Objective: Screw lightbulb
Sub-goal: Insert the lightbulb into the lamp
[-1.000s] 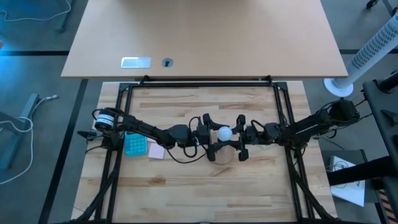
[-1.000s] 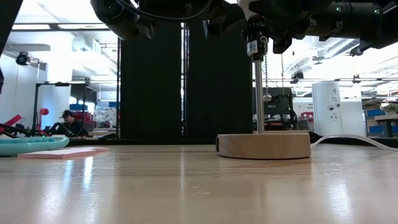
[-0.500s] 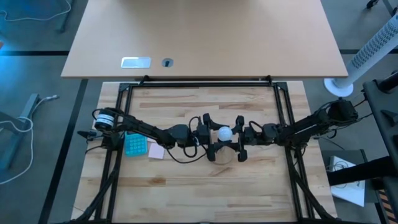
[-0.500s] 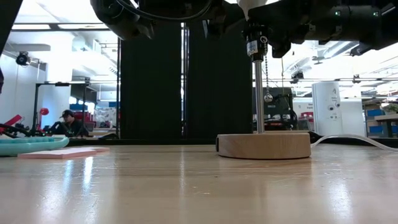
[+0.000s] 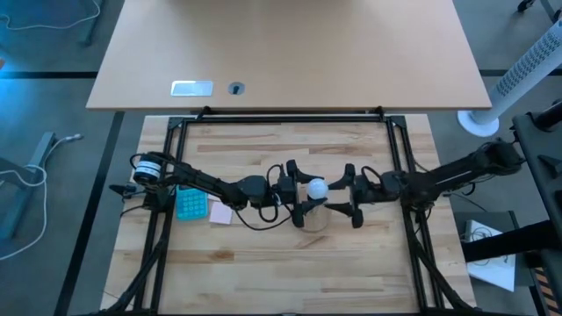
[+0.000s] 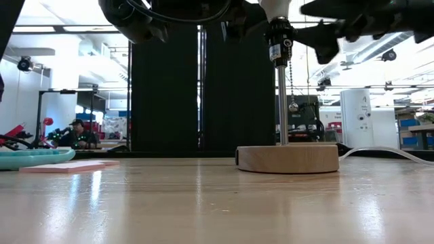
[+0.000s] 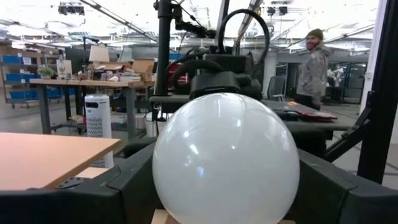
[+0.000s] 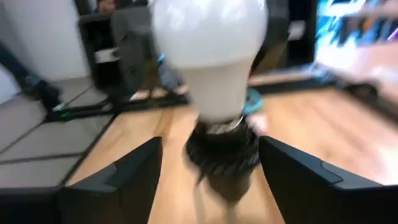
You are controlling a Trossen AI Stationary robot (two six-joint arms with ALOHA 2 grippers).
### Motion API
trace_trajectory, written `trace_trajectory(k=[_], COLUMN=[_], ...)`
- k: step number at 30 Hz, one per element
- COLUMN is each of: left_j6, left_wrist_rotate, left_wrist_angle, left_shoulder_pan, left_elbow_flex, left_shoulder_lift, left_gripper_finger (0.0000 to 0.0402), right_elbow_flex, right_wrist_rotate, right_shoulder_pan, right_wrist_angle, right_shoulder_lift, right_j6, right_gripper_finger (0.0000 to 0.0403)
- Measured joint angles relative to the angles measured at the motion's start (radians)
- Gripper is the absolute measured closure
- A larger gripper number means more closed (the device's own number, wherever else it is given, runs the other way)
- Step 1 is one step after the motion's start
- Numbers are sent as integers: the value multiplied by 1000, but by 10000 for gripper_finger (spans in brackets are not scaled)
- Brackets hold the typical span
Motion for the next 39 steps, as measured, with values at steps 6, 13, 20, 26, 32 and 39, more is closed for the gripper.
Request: trace_trajectory(k=[6,13,20,26,32,39], left_j6=[6,-19,-29,-28,-27,-30], left_wrist_rotate=[0,20,56,71,78,80], left_wrist_angle=[-9,-47,-56,-58,-67,-128], left_shoulder_pan=[1,2,5,9,13,15], left_elbow_flex=[0,3,3,2,0,-4], left_shoulder_lift=[-1,-5,-5,-3,-2,2], left_gripper_finger=[129,129,129,129,129,134], right_elbow_flex=[245,652,897,1096,1178,1187], right_wrist_rotate=[-7,18,-22,-109,-246,-243], right_shoulder_pan=[25,2,-6,-31,-72,-104], right_wrist_angle=[-597,-1111,-1157,-1283,-1299,-1305], right_shoulder_lift=[-130,-31,151,280,368,428], right_j6=[106,116,-152,-314,-395,-398], right_gripper_finger=[115,91,84,100,112,120])
